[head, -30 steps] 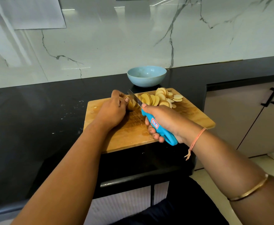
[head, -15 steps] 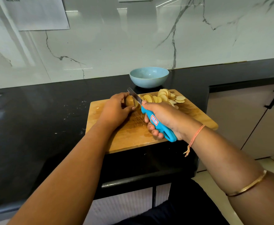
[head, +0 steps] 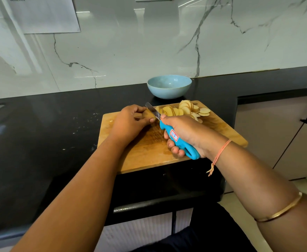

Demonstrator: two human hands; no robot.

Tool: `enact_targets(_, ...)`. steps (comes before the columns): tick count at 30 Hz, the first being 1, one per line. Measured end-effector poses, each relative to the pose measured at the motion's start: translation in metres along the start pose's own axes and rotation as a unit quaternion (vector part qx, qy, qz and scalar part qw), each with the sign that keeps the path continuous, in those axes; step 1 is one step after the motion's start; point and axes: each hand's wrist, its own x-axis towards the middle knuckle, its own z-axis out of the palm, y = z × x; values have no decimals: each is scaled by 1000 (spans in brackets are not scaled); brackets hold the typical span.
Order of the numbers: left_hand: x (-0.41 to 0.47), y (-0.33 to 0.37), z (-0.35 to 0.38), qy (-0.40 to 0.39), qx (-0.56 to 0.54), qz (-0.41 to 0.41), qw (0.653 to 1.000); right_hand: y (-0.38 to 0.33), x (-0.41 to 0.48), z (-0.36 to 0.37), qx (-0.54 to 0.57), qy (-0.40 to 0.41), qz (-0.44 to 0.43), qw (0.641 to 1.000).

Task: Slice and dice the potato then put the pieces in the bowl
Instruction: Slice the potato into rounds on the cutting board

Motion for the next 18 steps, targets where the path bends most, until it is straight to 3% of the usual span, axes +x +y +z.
enact_targets(13,-3,-1,-2,12,-65,-17,998,-10,7,14,-23,23,7,999)
enact_targets(18,-2,-2,-2,12,-63,-24,998,-7,0,4,-100,27,18,994)
